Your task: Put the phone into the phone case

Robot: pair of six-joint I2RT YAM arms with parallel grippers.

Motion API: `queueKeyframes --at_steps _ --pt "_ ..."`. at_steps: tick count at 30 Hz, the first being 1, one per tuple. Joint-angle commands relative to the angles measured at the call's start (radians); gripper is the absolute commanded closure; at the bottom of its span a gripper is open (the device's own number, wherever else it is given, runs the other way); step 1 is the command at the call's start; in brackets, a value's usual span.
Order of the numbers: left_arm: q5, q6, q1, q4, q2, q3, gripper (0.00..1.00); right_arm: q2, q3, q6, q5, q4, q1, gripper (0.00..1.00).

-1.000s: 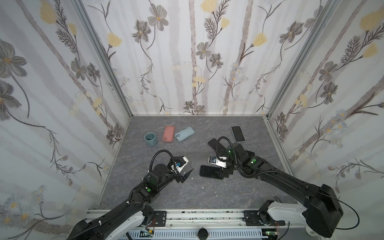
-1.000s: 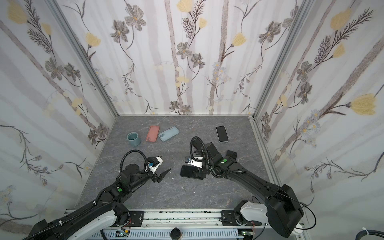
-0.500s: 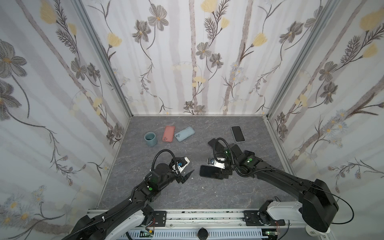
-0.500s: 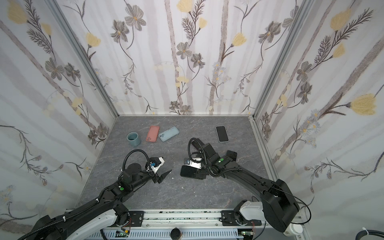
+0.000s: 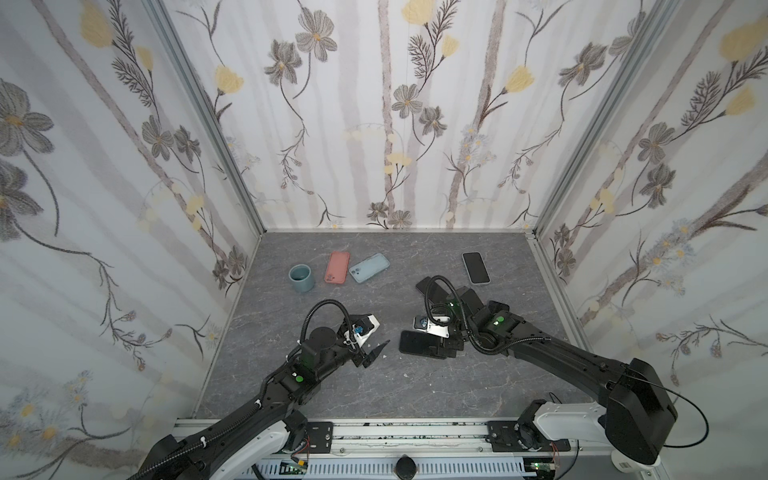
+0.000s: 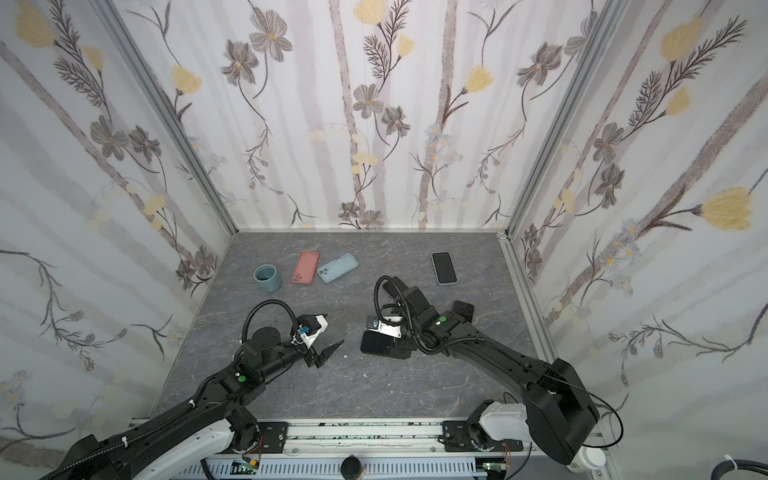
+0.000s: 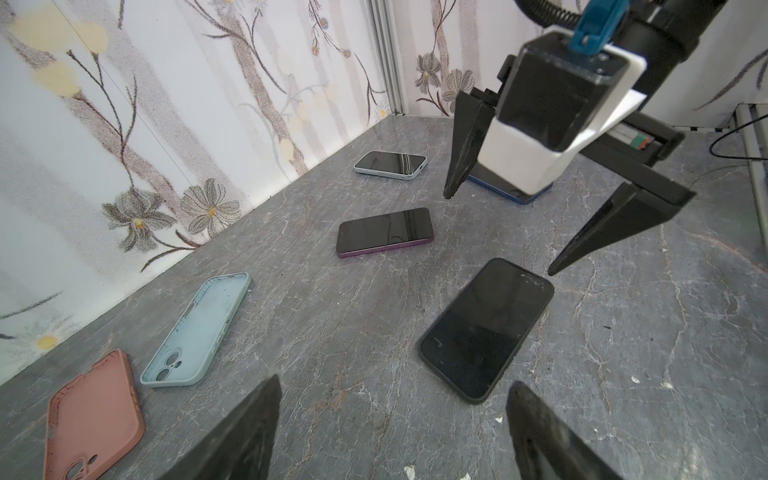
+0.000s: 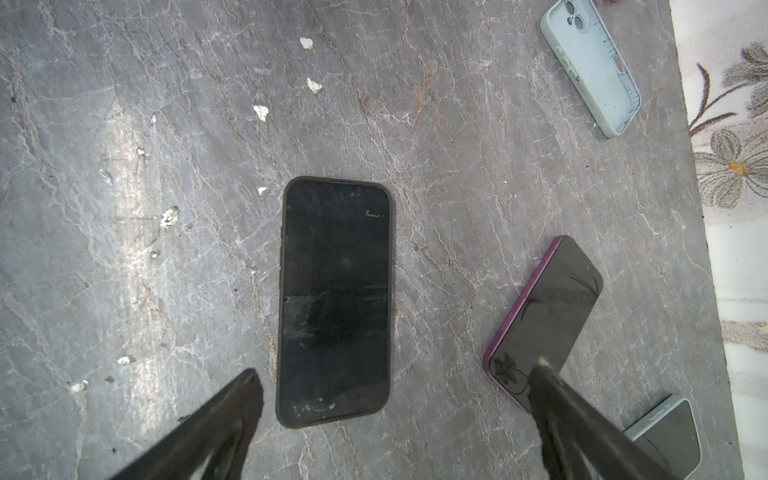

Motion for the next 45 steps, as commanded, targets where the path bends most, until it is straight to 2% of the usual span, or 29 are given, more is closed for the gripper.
queueKeyframes --at_steps 1,10,31,45 --pt "0.023 0.011 0.0 0.004 -0.01 0.008 0.15 0.001 -0.003 -0.014 0.015 0.015 0.002 0.0" --pt "0.025 0.014 -0.001 0.0 -0.016 0.013 0.15 0.066 0.01 -0.043 0.003 0.026 0.002 0.0" --pt "0.035 0.027 -0.002 -0.024 -0.016 0.026 0.13 0.376 0.122 -0.026 -0.047 0.04 0.006 0.0" --pt "0.04 0.039 -0.001 -0.039 -0.014 0.034 0.12 0.437 0.205 -0.004 -0.087 -0.052 0.01 0.0"
